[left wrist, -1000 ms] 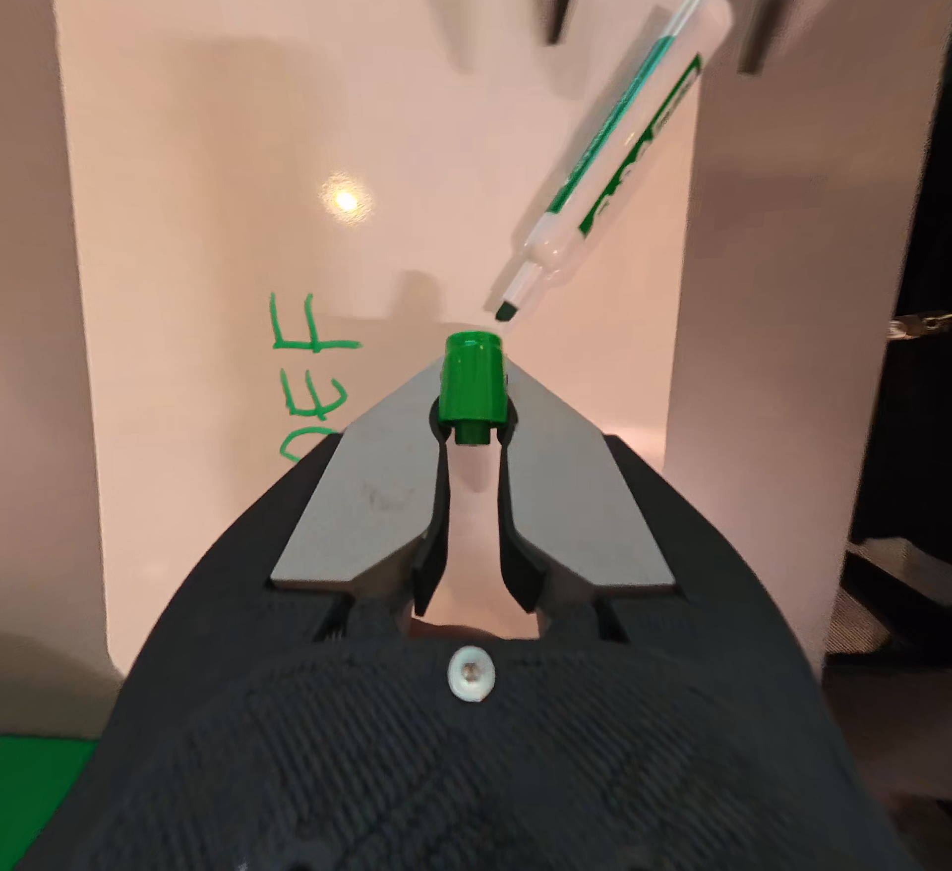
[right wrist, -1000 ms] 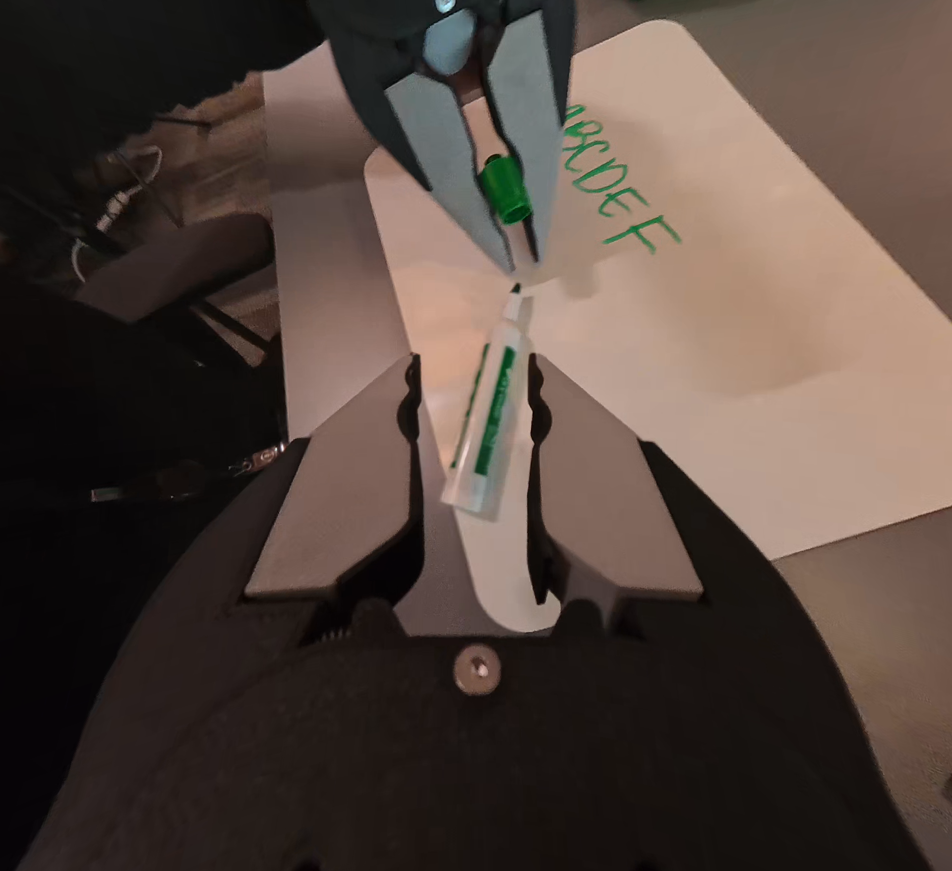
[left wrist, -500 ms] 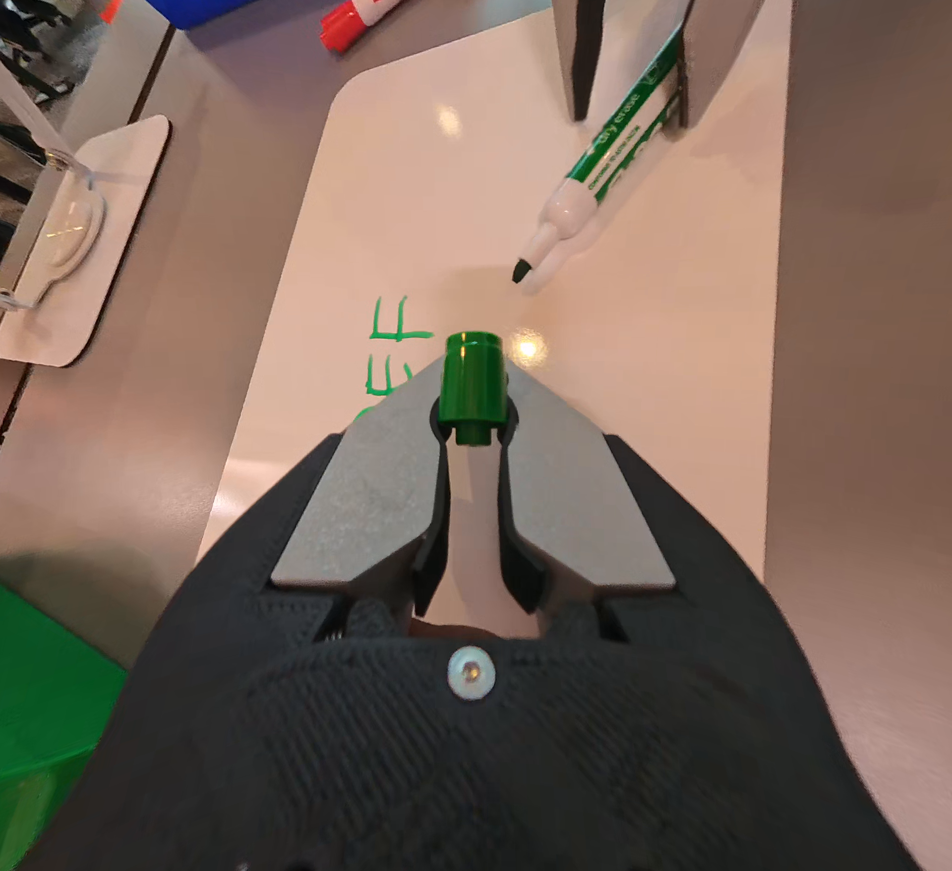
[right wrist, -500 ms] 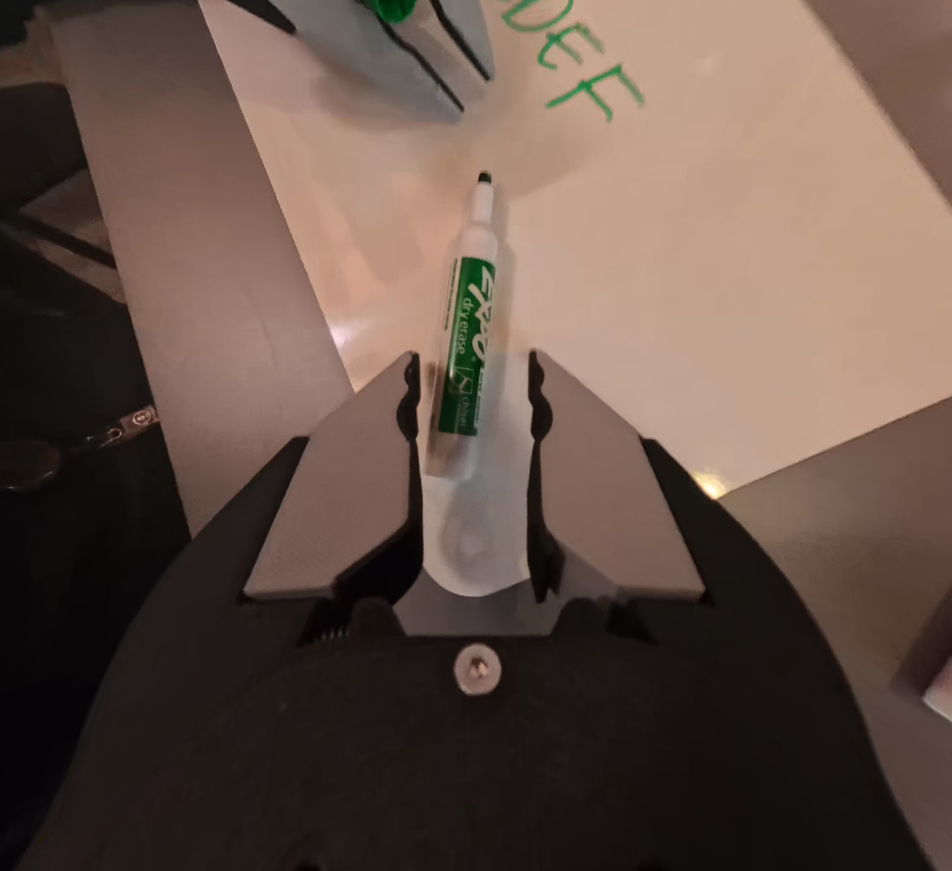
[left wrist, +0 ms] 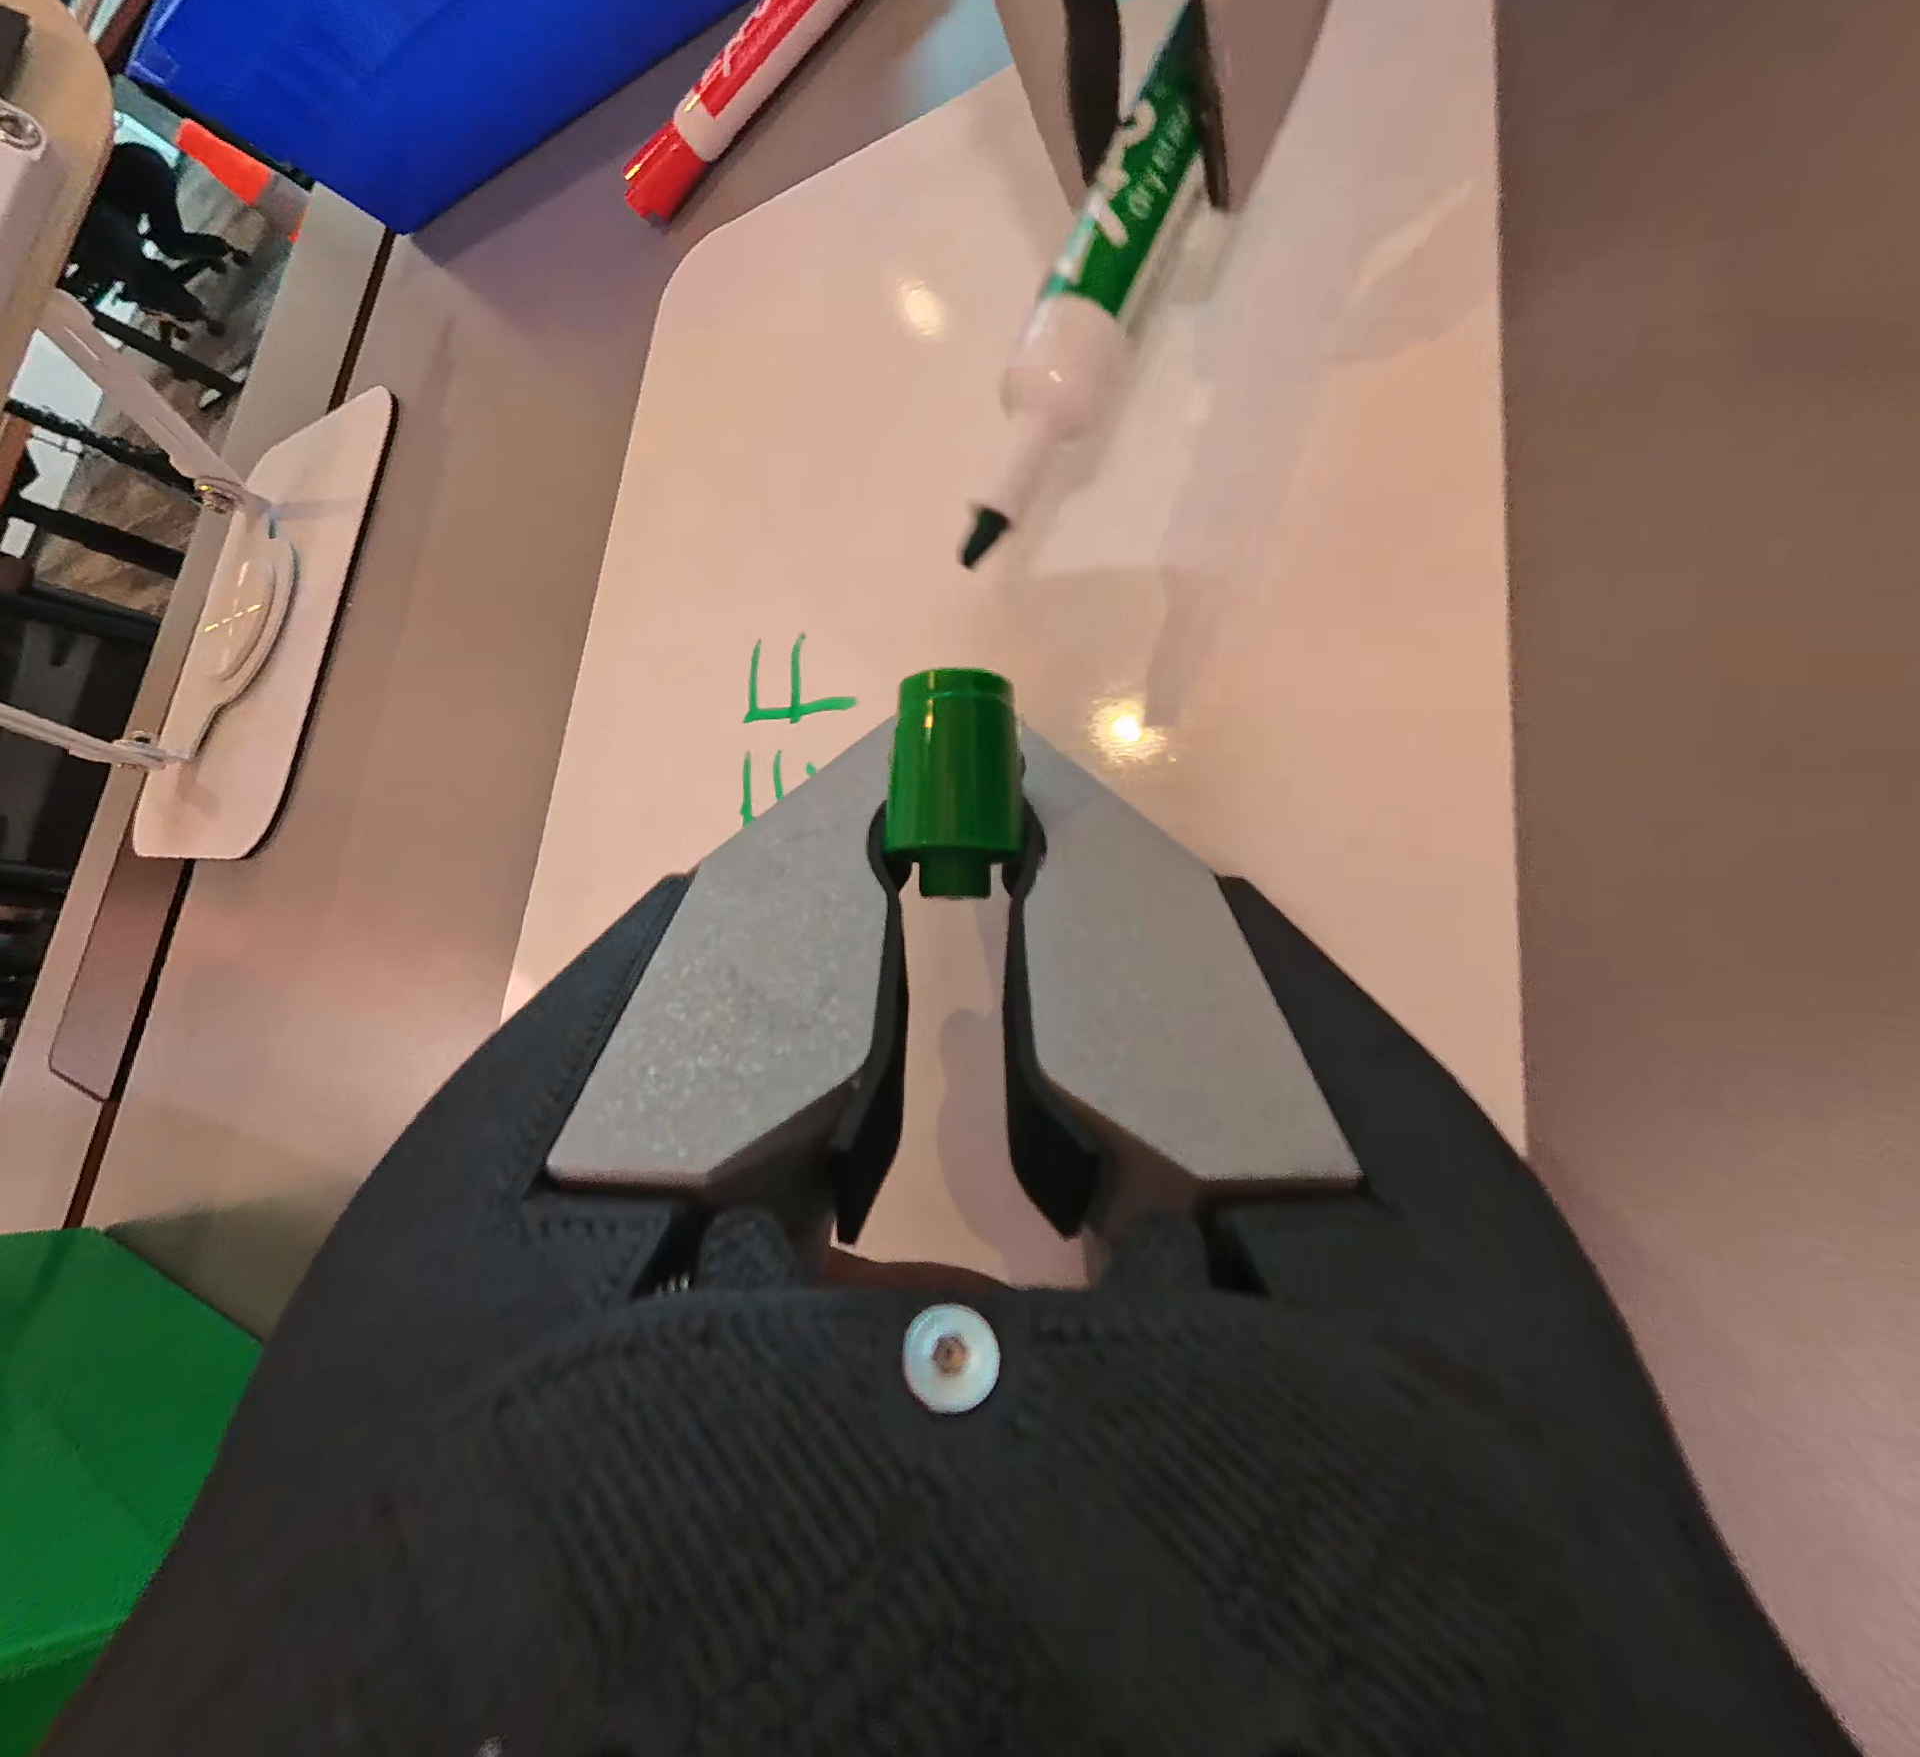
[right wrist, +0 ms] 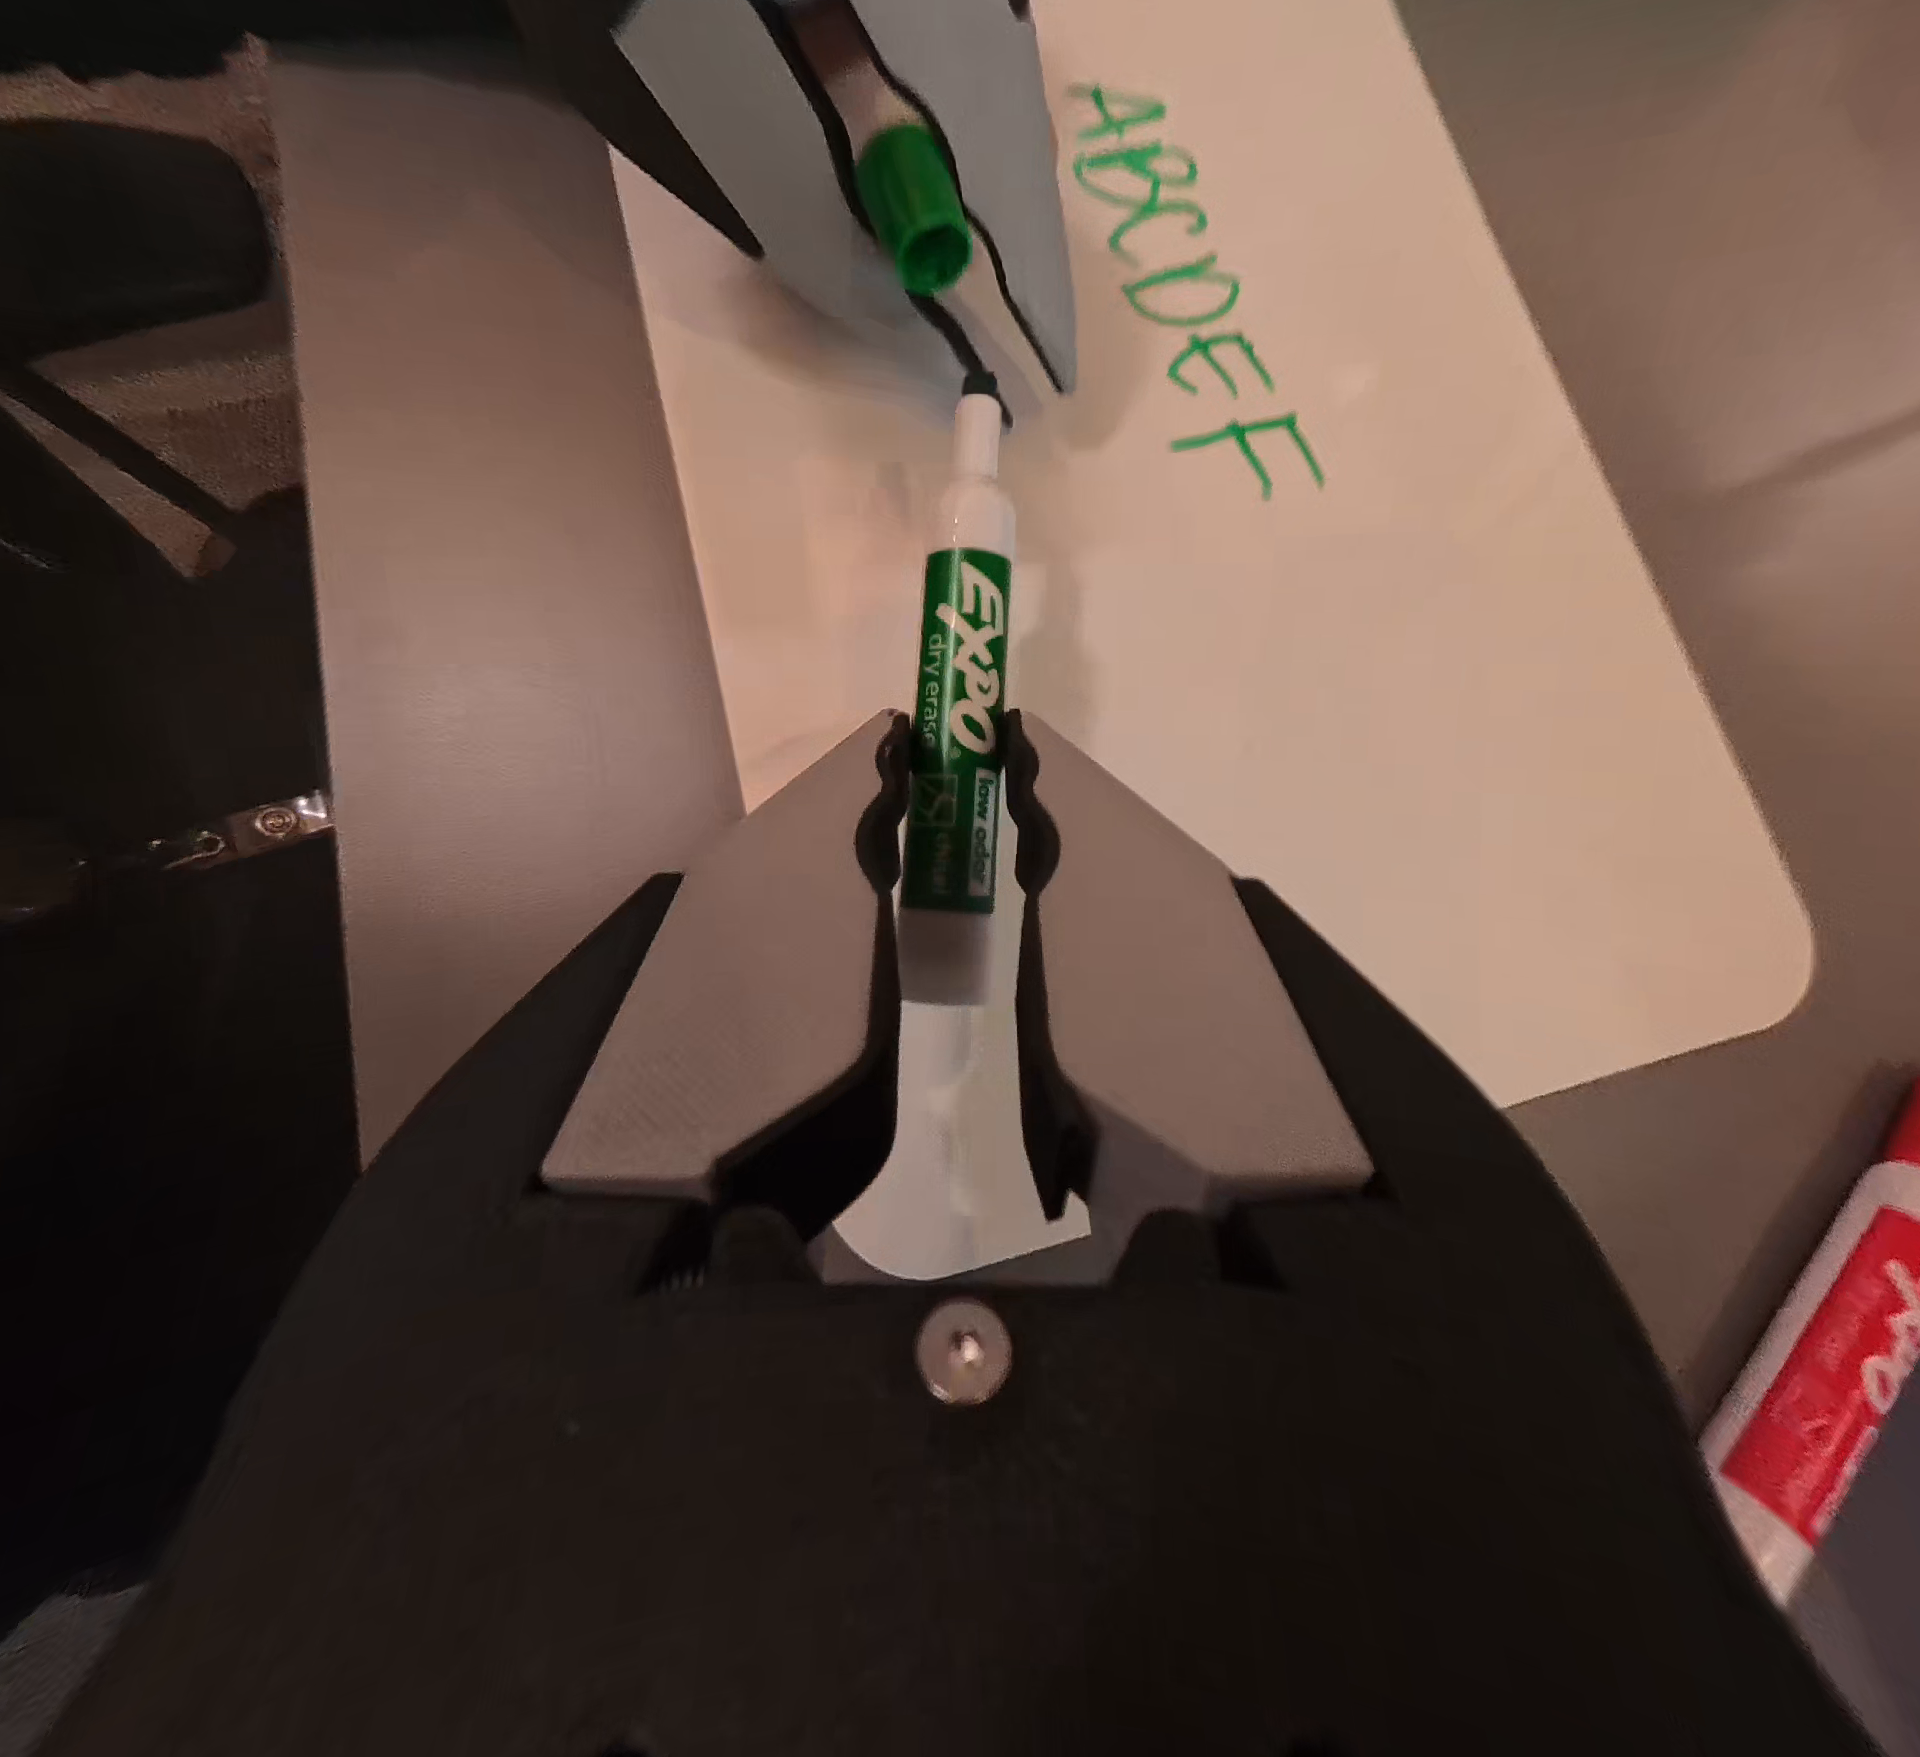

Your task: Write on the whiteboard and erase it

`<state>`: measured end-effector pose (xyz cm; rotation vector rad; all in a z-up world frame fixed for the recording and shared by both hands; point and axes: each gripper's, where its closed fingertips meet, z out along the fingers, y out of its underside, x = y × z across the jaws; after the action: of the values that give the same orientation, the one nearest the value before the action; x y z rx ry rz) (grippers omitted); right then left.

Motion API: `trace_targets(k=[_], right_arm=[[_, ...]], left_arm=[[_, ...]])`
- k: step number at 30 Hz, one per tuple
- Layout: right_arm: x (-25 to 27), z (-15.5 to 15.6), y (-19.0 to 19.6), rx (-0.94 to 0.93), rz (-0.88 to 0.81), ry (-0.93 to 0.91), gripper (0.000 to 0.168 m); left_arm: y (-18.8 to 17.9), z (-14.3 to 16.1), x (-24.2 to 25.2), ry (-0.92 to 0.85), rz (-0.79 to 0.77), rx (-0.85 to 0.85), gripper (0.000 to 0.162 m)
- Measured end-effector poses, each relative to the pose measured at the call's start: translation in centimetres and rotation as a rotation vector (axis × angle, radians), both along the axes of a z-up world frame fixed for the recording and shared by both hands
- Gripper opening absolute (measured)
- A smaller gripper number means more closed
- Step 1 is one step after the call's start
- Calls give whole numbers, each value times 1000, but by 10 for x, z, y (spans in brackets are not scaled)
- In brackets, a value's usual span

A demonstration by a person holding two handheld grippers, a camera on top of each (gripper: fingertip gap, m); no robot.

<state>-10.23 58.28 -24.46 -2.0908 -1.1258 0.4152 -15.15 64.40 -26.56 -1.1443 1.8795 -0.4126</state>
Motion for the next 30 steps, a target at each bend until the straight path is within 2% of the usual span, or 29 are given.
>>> trace_targets(k=[3, 8, 13, 21, 30], right_arm=[[-3, 18, -5, 78, 53, -25, 15], [-3, 22, 0, 141, 88, -166, 15], [-11, 25, -4, 156, 133, -216, 15], [-20, 49, -20, 200, 160, -177, 15], [-21, 53, -15, 224, 173, -246, 15]], left_arm=[[-4, -1, 1, 14, -17, -26, 11], [-11, -2, 3, 27, -46, -61, 11], [-18, 9, 5, -33, -81, -119, 11], [-39, 41, -2, -216, -238, -221, 11], [-43, 39, 1, -211, -258, -194, 11]])
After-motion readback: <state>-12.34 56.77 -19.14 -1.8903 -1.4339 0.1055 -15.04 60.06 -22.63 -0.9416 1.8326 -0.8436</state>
